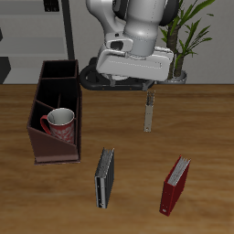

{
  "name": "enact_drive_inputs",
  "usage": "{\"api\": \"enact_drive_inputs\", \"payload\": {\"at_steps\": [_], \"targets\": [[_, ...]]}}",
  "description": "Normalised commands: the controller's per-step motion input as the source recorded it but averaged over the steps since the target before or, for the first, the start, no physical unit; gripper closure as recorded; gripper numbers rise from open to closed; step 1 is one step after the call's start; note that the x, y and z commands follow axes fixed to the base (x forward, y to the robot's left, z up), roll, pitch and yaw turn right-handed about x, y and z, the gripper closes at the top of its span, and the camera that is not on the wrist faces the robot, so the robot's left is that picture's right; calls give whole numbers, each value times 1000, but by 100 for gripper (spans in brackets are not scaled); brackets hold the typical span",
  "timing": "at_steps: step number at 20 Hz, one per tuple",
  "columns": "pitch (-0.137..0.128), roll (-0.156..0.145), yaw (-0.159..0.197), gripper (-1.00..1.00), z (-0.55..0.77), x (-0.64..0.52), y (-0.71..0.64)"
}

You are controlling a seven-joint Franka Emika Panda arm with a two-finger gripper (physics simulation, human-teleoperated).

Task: Place the red mug into the right desk caddy's left compartment and place the red book into the right desk caddy's front compartment

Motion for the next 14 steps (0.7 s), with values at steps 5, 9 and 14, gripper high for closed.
{"api": "enact_drive_inputs", "payload": {"at_steps": [5,9,14], "targets": [[10,5,0,-100,82,249,281],[14,5,-31,-100,135,290,326],[13,-14,-8,-100,10,185,175]]}}
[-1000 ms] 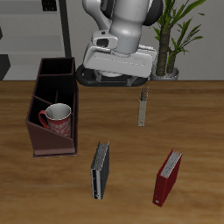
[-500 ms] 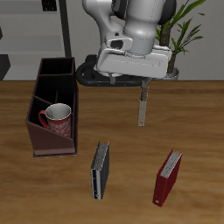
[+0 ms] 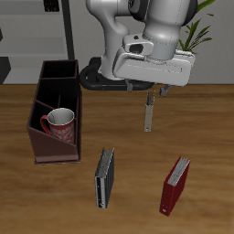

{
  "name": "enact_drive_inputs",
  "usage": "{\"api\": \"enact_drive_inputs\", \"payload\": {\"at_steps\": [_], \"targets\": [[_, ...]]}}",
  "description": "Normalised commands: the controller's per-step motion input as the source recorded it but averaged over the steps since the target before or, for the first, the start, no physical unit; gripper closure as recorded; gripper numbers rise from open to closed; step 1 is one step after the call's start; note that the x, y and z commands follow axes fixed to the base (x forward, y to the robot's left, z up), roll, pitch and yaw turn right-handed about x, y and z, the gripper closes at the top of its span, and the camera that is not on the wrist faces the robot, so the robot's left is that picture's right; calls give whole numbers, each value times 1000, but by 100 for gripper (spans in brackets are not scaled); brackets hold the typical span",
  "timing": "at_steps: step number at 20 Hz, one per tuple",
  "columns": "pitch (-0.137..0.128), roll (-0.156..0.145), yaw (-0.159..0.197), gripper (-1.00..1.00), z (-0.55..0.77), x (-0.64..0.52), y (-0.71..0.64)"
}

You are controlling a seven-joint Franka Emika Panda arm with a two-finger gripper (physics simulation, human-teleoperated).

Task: Place the red mug into the right desk caddy's left compartment and place the red book into the right desk caddy's front compartment

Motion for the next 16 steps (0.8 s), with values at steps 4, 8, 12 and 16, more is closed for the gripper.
{"api": "enact_drive_inputs", "payload": {"at_steps": [4,8,12,16], "targets": [[20,6,-4,-100,-38,247,353],[4,56,-22,-100,40,120,501],[3,57,-8,-100,54,177,556],[17,50,-10,-100,-5,245,442]]}}
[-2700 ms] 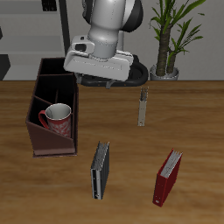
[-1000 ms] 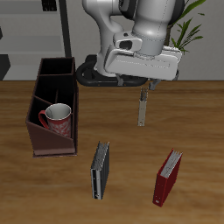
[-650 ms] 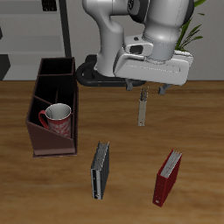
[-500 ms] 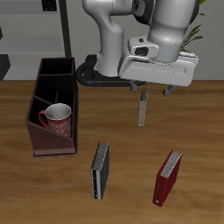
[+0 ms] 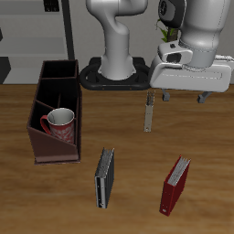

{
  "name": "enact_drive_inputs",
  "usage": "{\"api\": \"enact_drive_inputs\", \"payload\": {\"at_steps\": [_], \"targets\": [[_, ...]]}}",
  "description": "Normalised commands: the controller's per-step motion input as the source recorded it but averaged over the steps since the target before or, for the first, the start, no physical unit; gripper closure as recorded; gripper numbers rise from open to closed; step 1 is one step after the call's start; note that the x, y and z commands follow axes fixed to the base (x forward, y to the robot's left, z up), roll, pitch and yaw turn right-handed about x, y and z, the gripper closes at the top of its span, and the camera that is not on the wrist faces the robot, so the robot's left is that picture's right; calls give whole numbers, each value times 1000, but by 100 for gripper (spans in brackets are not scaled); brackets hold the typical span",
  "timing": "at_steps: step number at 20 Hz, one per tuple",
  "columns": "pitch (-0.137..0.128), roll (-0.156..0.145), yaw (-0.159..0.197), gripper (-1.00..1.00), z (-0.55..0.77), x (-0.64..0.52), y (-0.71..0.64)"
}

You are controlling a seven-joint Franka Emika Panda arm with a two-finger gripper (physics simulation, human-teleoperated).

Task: Place the red mug into the right desk caddy's left compartment and place the red book into the right desk caddy's front compartment

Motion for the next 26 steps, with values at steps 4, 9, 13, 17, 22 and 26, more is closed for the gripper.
{"api": "enact_drive_inputs", "payload": {"at_steps": [4,9,13,17,22,26], "targets": [[-2,27,-11,-100,-1,166,189],[-11,54,0,-100,-48,322,335],[23,5,-32,-100,-105,295,200],[-14,34,-24,-100,-16,227,196],[-4,-18,-30,-100,-19,195,14],[29,-22,-66,-100,5,184,-158]]}}
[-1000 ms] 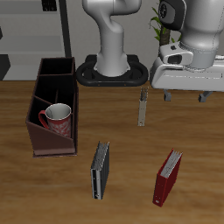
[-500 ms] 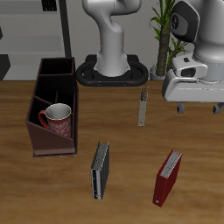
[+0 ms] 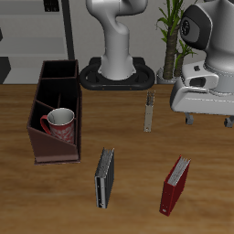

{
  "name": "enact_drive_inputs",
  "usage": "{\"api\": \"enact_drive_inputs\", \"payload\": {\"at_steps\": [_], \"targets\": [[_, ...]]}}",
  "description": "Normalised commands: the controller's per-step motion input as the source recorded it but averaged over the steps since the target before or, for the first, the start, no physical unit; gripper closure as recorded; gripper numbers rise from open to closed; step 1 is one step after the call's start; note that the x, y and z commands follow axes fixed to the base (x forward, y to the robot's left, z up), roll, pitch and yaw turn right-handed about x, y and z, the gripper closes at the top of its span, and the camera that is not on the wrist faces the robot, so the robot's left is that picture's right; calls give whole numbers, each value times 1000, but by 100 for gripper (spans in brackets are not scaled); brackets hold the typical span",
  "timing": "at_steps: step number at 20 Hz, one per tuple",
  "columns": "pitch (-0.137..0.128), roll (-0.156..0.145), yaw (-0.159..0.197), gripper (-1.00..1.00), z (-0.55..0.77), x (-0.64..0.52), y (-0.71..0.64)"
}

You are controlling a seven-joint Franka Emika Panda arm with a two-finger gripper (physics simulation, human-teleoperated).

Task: Place the red mug into the right desk caddy's left compartment and place the red book into the right desk caddy's front compartment

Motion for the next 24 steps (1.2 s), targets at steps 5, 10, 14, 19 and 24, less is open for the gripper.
{"api": "enact_drive_inputs", "payload": {"at_steps": [5,10,14,19,24], "targets": [[2,29,-95,-100,6,162,-220],[32,36,-30,-100,-153,133,-270],[13,66,-52,-100,-77,107,-325],[-9,19,-4,-100,-42,83,-254],[-16,30,9,-100,-184,69,-330]]}}
